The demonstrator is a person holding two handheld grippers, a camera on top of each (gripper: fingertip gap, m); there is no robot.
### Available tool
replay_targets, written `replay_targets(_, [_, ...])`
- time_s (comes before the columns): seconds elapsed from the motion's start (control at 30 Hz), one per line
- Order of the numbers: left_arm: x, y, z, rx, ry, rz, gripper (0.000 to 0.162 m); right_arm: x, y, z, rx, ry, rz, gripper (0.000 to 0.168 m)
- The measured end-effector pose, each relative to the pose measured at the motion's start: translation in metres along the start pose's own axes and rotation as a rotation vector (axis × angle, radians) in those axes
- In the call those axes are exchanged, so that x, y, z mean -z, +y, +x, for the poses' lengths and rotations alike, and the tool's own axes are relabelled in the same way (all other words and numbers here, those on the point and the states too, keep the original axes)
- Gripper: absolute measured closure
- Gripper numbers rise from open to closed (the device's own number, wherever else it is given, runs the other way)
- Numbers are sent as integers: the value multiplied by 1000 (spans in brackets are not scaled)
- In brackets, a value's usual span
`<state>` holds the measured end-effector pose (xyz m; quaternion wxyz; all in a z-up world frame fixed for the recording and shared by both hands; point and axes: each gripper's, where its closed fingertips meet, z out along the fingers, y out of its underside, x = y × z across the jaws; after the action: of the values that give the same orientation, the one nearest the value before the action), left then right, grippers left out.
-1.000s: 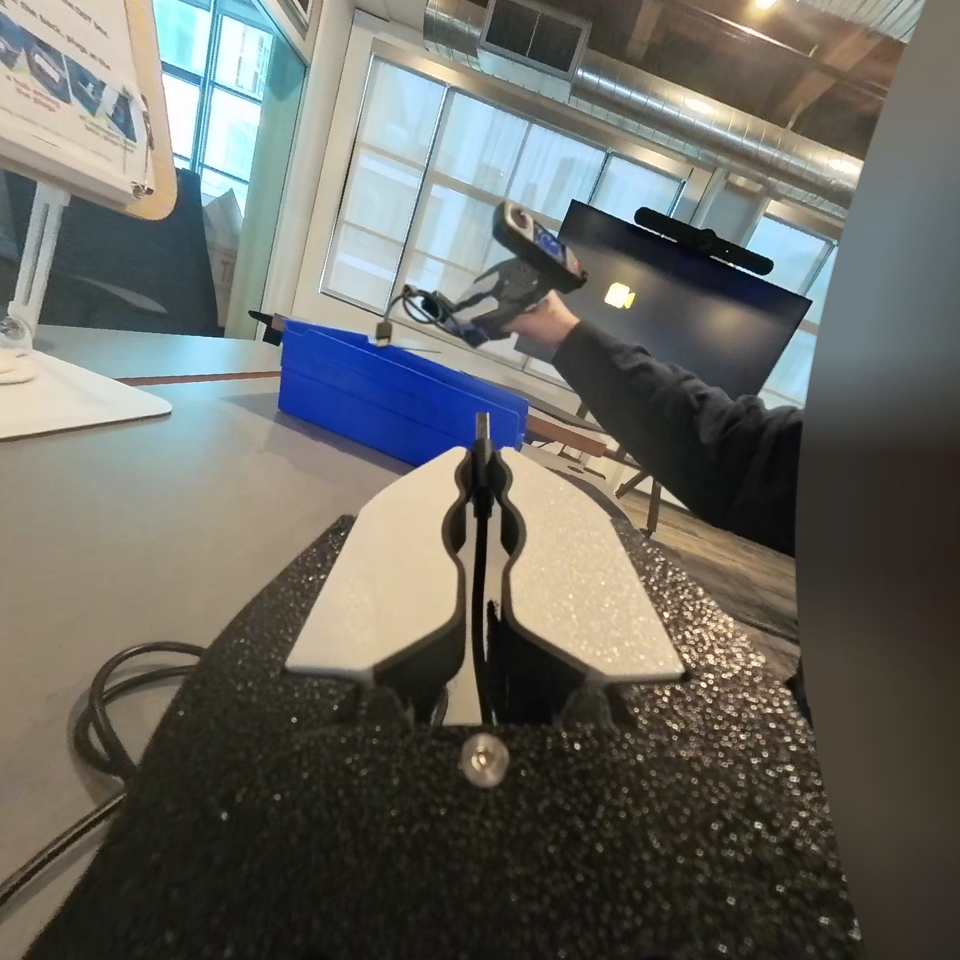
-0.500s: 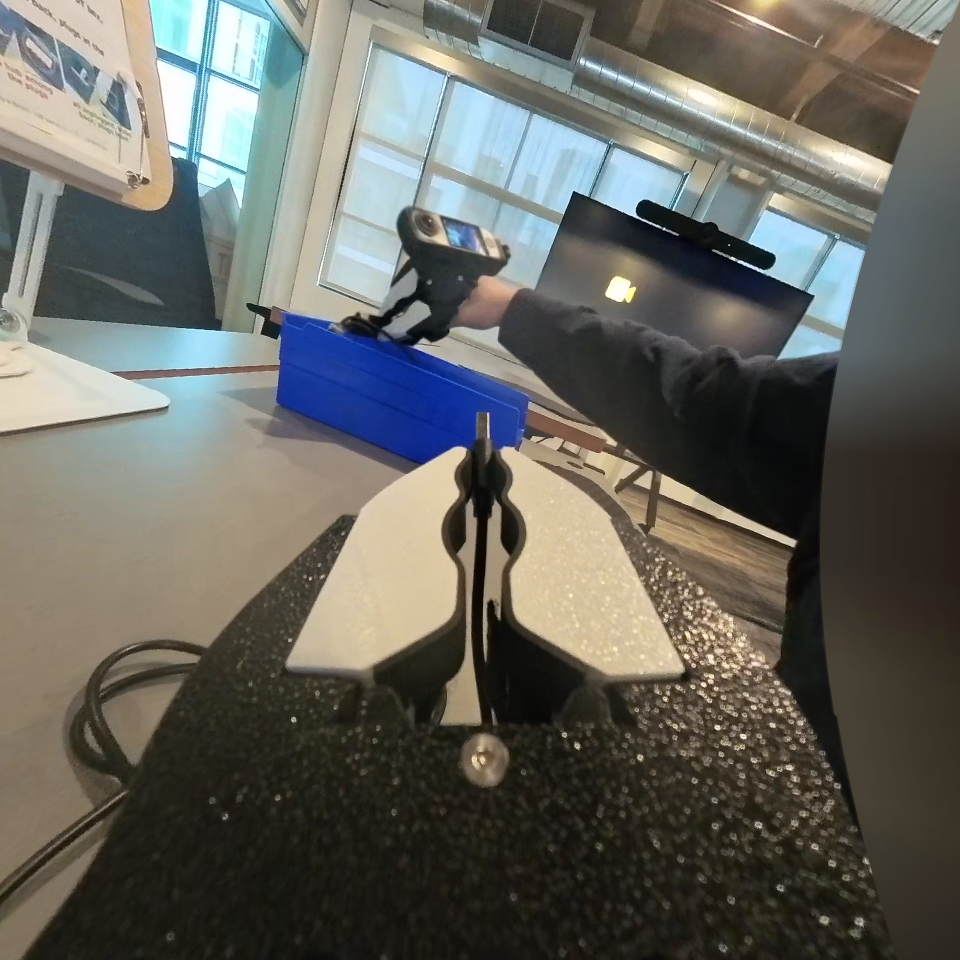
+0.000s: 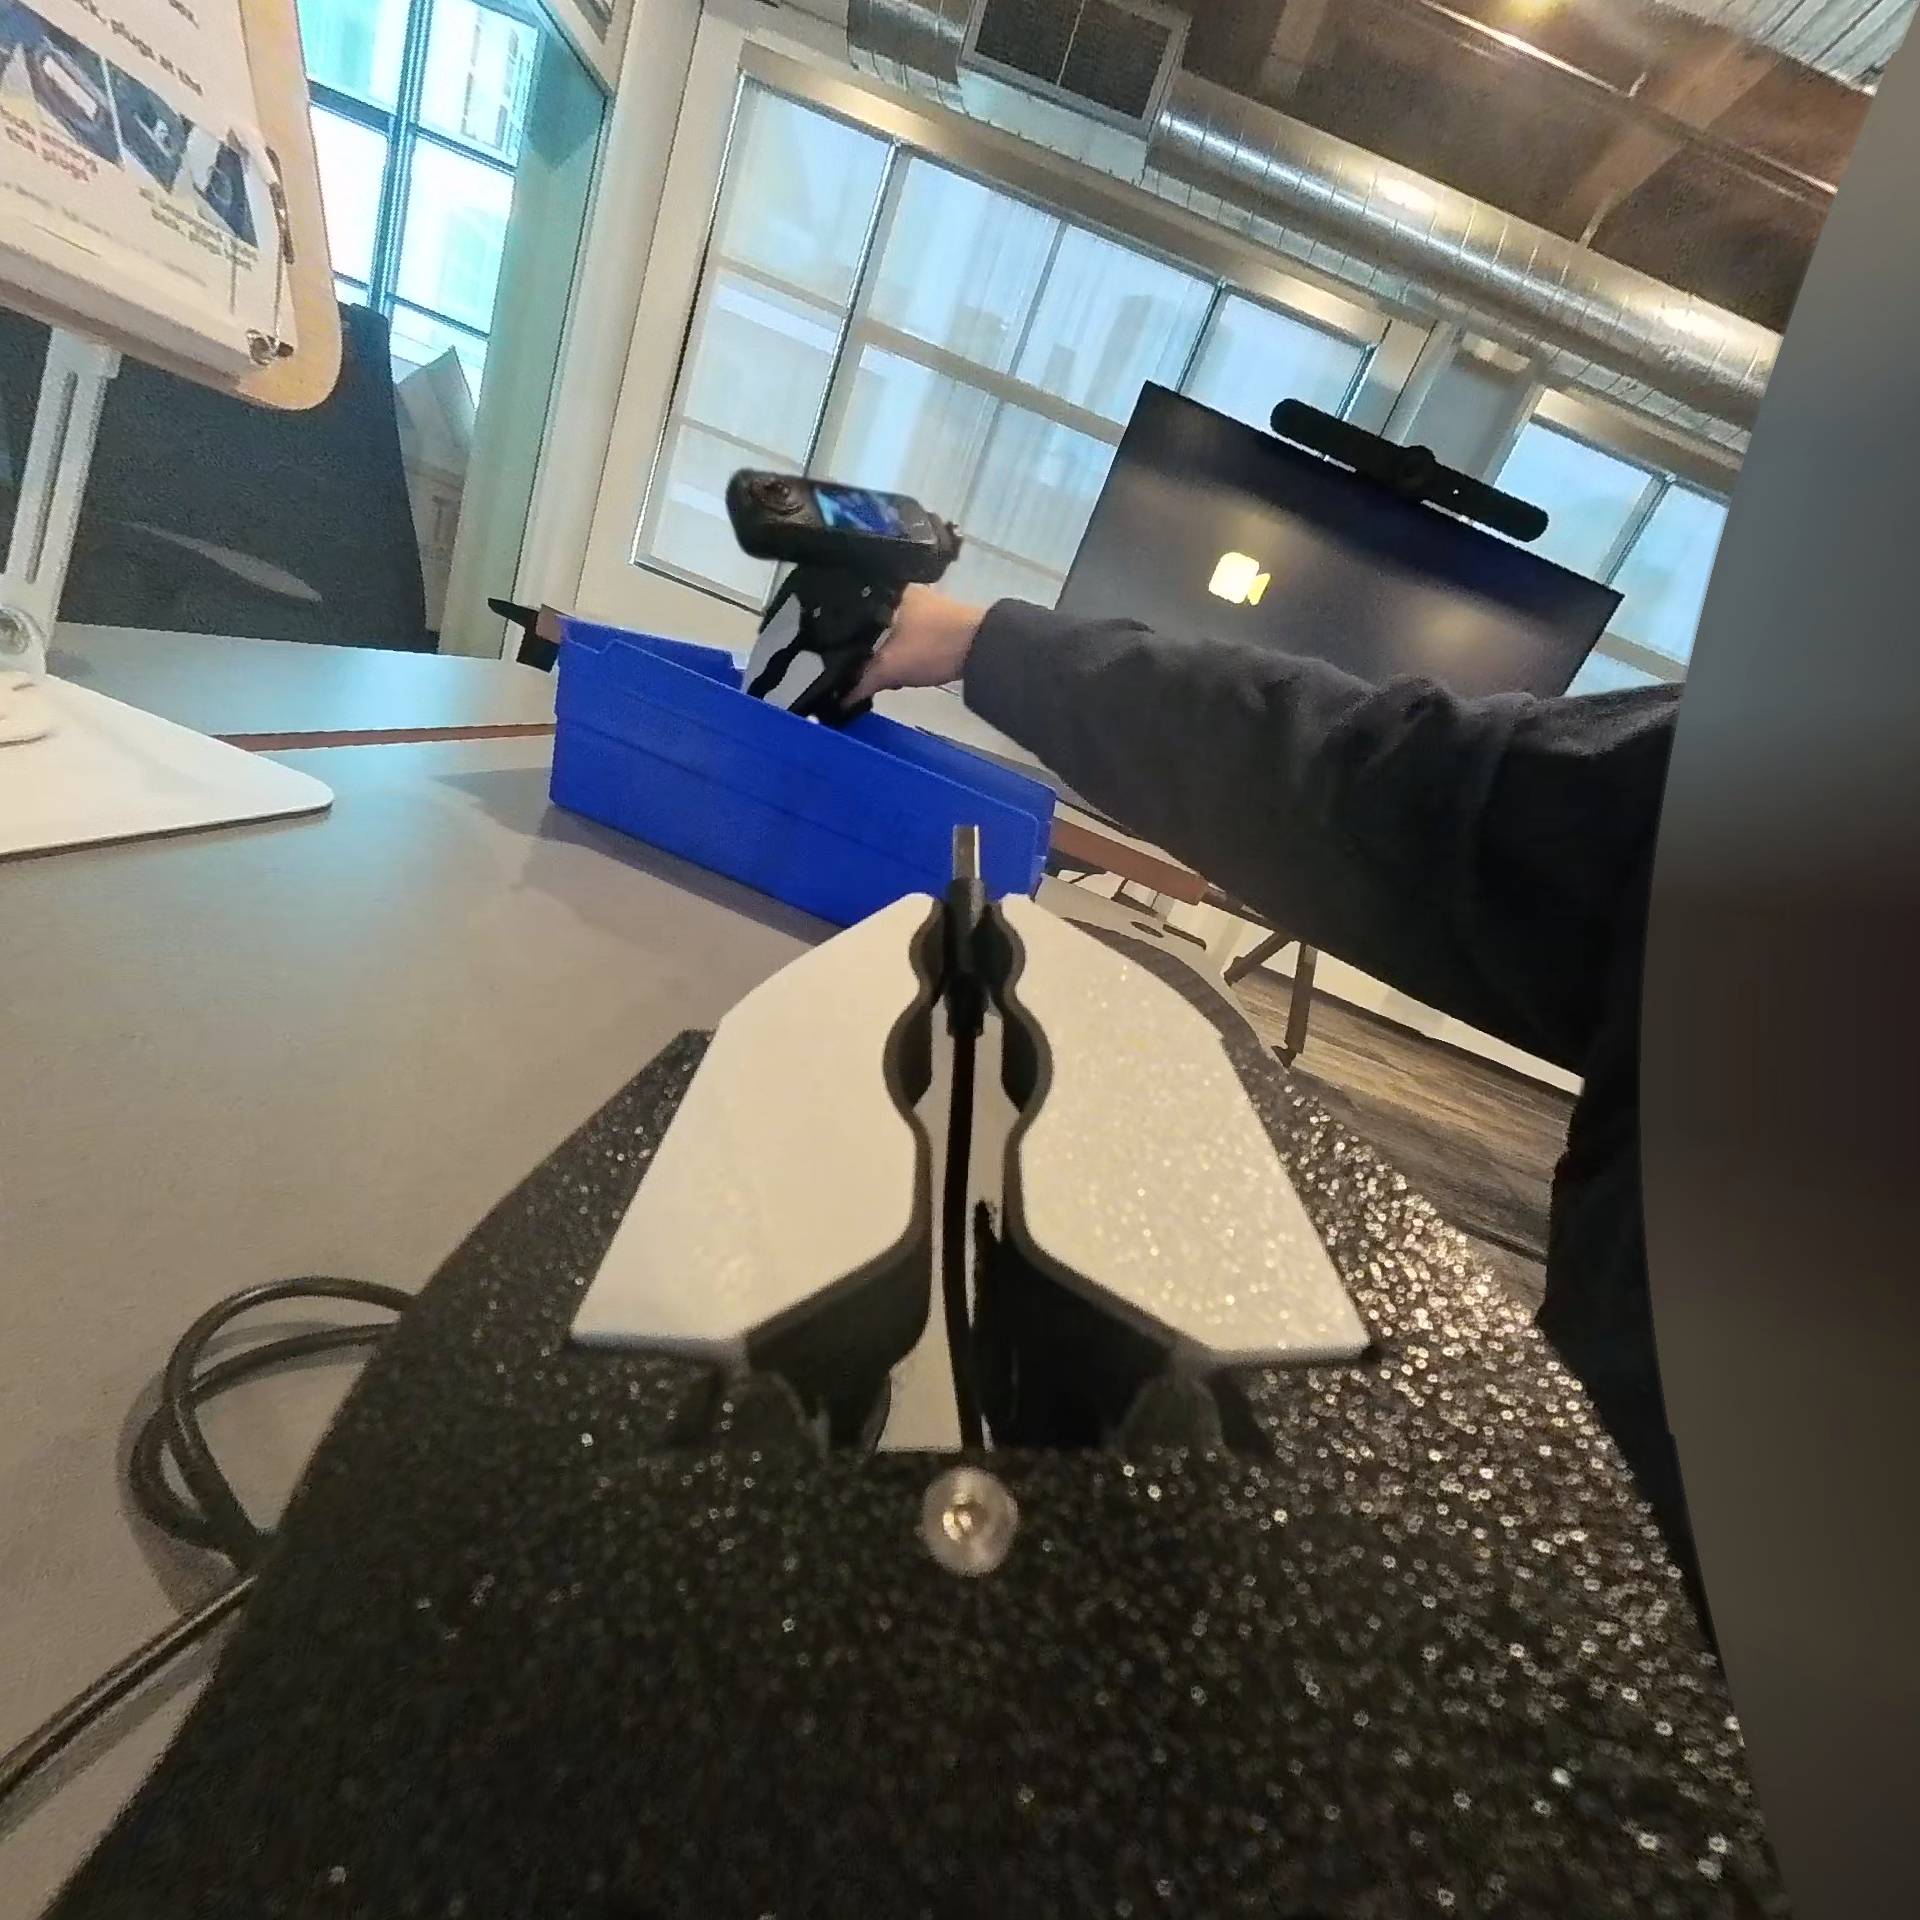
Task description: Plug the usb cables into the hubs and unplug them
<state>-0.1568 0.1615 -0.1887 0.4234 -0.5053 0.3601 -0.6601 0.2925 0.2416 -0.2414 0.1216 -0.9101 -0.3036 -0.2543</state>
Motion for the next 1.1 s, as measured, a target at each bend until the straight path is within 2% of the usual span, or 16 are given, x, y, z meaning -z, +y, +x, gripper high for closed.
replay_targets(0.13, [0, 0, 0, 3, 1, -1, 155, 8, 3, 2, -28, 11, 30, 157])
replay_targets(0.27, [1, -1, -1, 7, 2, 5, 155, 27, 2, 16, -78, 101, 79, 159])
replay_targets(0.33, [1, -2, -1, 13, 3, 11, 155, 53, -12, 26, -141, 165, 190, 159])
replay_targets(0.43, [2, -2, -2, 21, 3, 17, 155, 113, -45, 18, -228, 192, 458, 159])
replay_targets(0.5, [2, -3, -2, 26, 5, 20, 155, 162, -72, -11, -249, 144, 677, 153])
replay_targets(0.6, [2, -3, -3, 31, 8, 24, 155, 233, -107, -89, -197, -15, 996, 144])
replay_targets(0.7, [3, -4, -2, 35, 13, 32, 155, 272, -131, -180, -88, -175, 1203, 139])
replay_targets(0.87, [4, -5, -1, 49, 31, 39, 155, 259, -171, -280, 8, -335, 1364, 132])
replay_targets(1.0, [2, 1, 10, 35, 90, -6, 155, 265, -184, -315, -84, -595, 1538, 145])
replay_targets(1.1, [-1, 8, 24, 12, 166, -59, 155, 257, -184, -320, -86, -550, 1545, 151])
